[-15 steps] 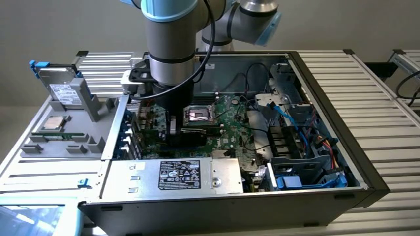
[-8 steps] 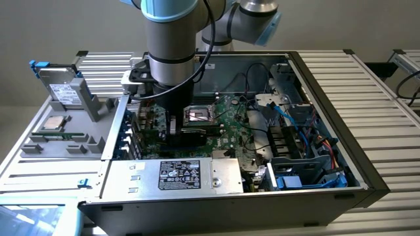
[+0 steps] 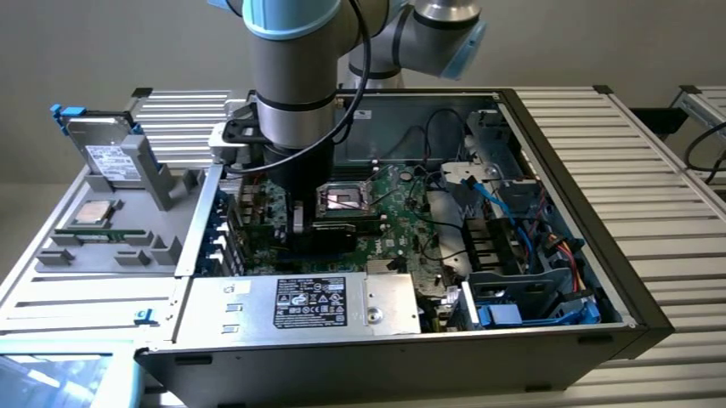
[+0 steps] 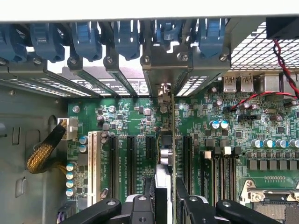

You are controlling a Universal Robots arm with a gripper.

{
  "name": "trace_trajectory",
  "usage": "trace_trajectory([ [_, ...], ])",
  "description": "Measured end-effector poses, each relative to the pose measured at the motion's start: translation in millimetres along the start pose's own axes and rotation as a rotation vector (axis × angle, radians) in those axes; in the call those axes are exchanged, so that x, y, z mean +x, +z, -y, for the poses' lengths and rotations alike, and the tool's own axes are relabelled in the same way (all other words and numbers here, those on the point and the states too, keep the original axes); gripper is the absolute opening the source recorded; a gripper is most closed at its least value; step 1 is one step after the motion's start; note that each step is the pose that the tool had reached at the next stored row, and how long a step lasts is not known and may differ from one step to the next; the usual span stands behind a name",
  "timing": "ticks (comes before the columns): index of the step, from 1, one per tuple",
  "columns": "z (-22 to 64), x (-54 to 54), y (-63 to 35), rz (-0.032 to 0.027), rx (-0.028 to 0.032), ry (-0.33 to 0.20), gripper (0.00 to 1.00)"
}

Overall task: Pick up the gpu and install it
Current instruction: 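Insert the gpu into the slot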

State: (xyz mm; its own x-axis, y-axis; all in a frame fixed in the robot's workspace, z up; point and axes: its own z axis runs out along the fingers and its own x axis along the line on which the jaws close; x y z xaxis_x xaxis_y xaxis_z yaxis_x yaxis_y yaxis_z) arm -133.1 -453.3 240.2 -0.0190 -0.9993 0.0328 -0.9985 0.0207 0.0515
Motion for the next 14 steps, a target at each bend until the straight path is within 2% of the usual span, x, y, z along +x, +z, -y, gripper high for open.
trace_trajectory([
  [14,0.5,0.0,0.4,-0.0001,-0.0005,0.002,0.29],
])
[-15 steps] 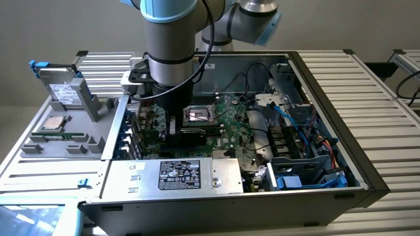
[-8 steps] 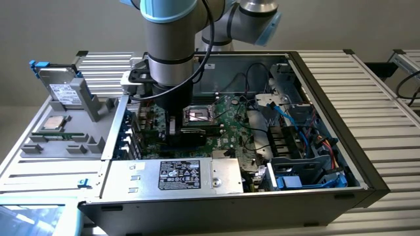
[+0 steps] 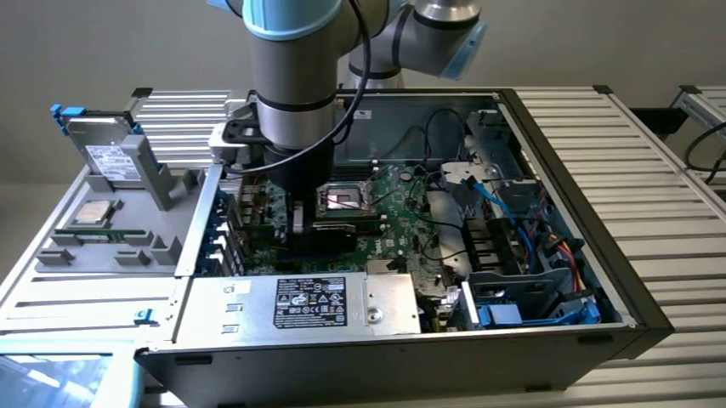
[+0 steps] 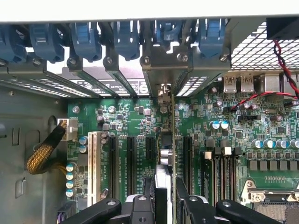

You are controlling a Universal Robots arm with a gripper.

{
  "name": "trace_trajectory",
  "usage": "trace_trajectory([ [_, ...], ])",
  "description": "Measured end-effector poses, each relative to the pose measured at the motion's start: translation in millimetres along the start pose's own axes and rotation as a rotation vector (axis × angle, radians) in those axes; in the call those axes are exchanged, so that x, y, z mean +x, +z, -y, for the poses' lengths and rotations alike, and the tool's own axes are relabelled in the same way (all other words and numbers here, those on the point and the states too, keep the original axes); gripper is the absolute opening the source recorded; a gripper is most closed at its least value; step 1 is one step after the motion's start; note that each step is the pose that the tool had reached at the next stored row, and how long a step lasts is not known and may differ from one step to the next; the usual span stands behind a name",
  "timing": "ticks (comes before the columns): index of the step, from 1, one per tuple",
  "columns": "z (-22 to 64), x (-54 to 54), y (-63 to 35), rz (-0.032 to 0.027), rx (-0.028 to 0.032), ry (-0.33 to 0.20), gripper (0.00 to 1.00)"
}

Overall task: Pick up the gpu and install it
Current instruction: 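Insert the gpu into the slot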

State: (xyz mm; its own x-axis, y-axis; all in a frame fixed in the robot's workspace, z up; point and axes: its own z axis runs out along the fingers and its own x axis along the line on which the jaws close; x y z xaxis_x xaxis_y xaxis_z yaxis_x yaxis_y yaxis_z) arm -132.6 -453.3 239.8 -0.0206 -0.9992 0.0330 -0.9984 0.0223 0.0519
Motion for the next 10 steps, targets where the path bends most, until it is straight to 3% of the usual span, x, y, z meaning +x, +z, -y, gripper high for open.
trace_trajectory([
  [10,-0.8,0.0,1.0,-0.0003,0.0002,0.000,0.29],
])
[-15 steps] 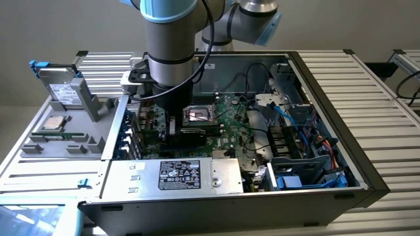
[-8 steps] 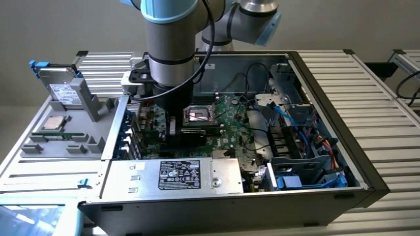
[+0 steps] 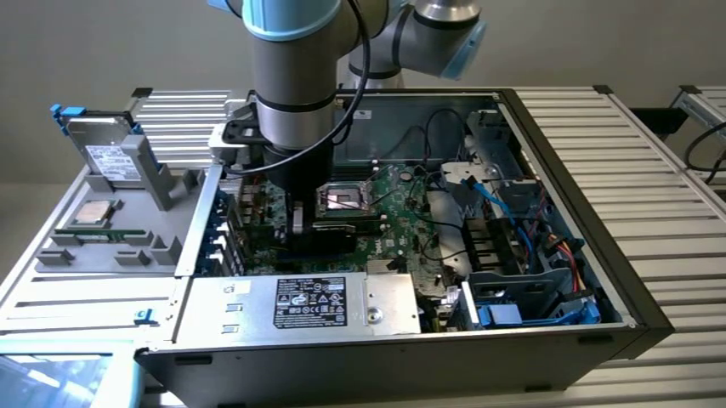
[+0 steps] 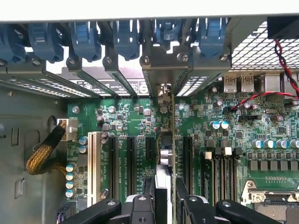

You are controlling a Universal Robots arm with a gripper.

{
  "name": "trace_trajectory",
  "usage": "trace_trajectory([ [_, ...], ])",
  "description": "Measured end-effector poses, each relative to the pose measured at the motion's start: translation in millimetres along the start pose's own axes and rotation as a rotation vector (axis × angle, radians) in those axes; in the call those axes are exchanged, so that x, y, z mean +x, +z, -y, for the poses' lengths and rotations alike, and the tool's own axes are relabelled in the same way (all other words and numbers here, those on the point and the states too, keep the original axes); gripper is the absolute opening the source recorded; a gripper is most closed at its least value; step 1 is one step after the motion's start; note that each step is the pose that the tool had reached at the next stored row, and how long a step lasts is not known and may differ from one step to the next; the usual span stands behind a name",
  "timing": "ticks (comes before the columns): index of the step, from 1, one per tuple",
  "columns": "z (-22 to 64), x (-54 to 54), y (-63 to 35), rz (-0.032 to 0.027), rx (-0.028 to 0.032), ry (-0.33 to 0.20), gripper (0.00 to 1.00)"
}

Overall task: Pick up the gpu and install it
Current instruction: 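Insert the gpu into the slot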

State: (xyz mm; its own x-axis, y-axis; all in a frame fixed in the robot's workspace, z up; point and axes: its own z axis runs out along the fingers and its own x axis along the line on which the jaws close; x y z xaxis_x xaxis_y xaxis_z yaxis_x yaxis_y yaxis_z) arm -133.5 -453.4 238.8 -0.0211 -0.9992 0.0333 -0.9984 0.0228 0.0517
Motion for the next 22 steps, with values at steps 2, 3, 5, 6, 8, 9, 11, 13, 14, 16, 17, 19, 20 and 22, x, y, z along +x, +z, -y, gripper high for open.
trace_trajectory([
  [2,0.3,0.0,0.1,0.0001,-0.0001,0.000,0.29],
  [3,0.8,-0.1,0.2,0.0003,-0.0002,0.000,0.29],
  [5,1.1,0.0,0.2,0.0002,0.0000,0.001,0.29],
  [6,1.1,0.0,0.2,0.0002,0.0002,0.000,0.29],
  [8,0.7,0.0,0.5,0.0001,0.0004,0.000,0.29],
  [9,0.5,0.0,0.7,0.0000,0.0004,0.000,0.29],
  [11,0.4,0.0,1.1,0.0001,0.0003,0.000,0.29],
  [13,0.3,-0.1,1.6,0.0001,0.0003,0.001,0.29],
  [14,0.4,-0.1,1.7,0.0000,0.0002,0.001,0.29],
  [16,0.4,-0.1,2.0,0.0000,0.0002,0.001,0.29],
  [17,0.4,-0.1,2.1,0.0001,0.0003,0.001,0.29],
  [19,1.0,-0.1,2.2,0.0003,0.0000,0.001,0.29],
  [20,1.1,-0.1,2.2,0.0002,0.0002,0.002,0.29],
  [22,1.2,-0.1,2.3,0.0001,0.0002,0.002,0.29],
])
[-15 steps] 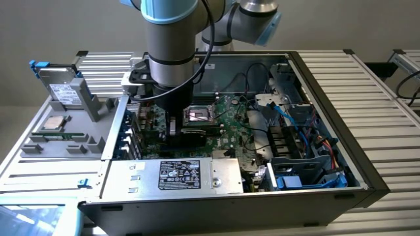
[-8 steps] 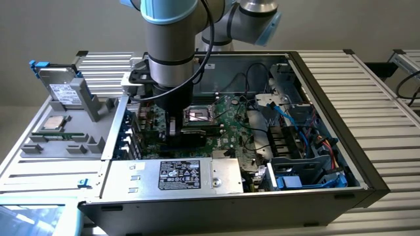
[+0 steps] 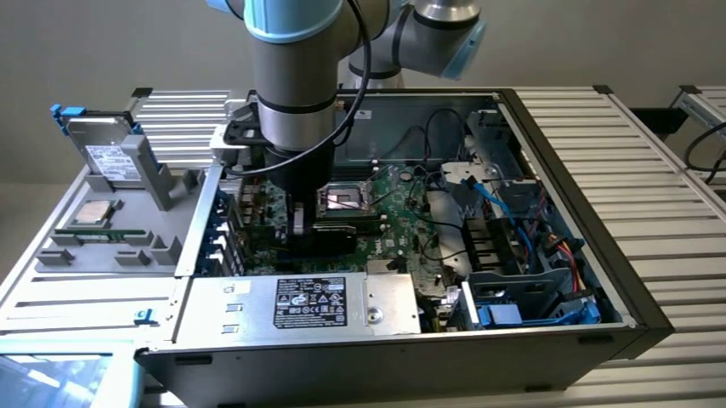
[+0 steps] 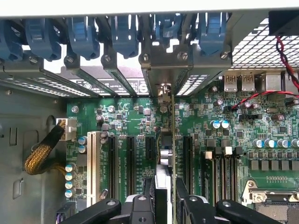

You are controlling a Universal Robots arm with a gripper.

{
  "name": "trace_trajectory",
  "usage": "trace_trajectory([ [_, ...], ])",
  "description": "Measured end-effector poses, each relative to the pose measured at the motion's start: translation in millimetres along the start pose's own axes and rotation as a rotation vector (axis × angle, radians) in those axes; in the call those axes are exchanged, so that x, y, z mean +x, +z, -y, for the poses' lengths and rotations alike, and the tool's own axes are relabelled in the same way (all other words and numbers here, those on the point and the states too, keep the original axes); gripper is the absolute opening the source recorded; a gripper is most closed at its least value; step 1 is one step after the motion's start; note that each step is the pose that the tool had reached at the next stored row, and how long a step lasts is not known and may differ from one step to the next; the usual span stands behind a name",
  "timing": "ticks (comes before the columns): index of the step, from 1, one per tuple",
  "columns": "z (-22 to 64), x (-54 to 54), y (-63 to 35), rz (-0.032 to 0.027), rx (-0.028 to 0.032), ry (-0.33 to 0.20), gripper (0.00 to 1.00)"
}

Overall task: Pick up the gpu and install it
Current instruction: 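Insert the gpu into the slot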

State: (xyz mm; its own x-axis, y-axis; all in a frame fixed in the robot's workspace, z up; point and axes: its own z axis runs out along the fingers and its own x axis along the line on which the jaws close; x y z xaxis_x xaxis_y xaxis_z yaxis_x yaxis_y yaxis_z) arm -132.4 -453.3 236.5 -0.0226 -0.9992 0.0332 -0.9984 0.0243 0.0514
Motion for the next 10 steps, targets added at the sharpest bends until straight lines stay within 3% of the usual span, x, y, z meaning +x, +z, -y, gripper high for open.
trace_trajectory([
  [10,-0.8,0.0,1.6,0.0002,0.0007,0.002,0.29],
])
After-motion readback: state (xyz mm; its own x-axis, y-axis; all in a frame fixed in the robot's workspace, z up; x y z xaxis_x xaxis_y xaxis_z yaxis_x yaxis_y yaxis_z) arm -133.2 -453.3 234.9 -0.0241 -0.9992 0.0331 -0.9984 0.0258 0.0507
